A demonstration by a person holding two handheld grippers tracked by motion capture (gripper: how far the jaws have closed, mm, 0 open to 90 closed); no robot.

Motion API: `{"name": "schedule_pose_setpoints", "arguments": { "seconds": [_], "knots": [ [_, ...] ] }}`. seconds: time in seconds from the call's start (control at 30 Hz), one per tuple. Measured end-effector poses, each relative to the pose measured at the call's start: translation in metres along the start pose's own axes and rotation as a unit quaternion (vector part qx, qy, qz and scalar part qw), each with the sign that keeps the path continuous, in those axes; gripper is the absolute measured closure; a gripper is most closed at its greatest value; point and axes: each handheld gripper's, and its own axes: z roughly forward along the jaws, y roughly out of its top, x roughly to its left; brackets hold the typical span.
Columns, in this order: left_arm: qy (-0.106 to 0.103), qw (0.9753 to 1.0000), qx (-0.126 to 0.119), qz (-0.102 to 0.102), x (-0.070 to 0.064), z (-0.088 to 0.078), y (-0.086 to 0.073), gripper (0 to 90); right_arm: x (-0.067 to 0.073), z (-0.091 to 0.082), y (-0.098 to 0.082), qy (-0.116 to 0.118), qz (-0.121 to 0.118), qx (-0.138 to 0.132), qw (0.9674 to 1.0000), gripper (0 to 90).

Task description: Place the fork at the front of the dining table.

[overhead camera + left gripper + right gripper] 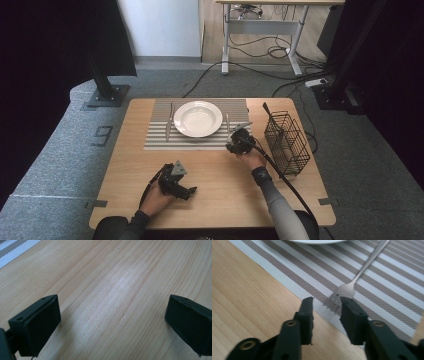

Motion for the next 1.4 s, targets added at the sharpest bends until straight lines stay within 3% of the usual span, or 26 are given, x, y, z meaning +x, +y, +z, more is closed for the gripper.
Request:
{"name": "schedule_pose_setpoints", "arguments": {
  "seconds": [0.13, 0.33, 1.13, 1.23, 1.27, 1.3, 1.4],
  "knots": [
    [-0.002, 1.0, 0.001, -0.001, 0.001, 0.0, 0.0, 0.0, -0.004, -0.007, -0.004, -0.003, -0.004, 0.004, 1.0, 70.6],
    [-0.004, 1.0, 0.001, -0.001, 0.001, 0.0, 0.0, 0.4, -0.001, 0.006, -0.007, 0.0, -0.013, 0.004, 0.9999, 74.5],
    [-0.01, 0.9999, 0.004, -0.006, 0.002, 0.001, 0.0, 0.2, -0.035, 0.04, 0.022, -0.008, 0.024, -0.007, 0.9997, 74.6],
    [-0.01, 0.9999, 0.007, -0.011, 0.003, 0.001, 0.0, 0.0, -0.037, 0.04, 0.022, -0.009, 0.027, -0.006, 0.9996, 68.6],
    [-0.01, 0.9999, 0.007, -0.012, 0.003, 0.001, 0.0, 0.0, -0.037, 0.039, 0.022, -0.019, 0.026, -0.006, 0.9995, 58.3],
    [-0.01, 0.9999, 0.007, -0.012, 0.003, 0.001, 0.0, 0.0, -0.037, 0.039, 0.022, -0.019, 0.026, -0.006, 0.9995, 58.3],
    [-0.01, 0.9999, 0.007, -0.012, 0.003, 0.001, 0.0, 0.0, -0.036, 0.034, 0.021, -0.007, 0.034, -0.015, 0.9993, 41.0]
  ]
}}
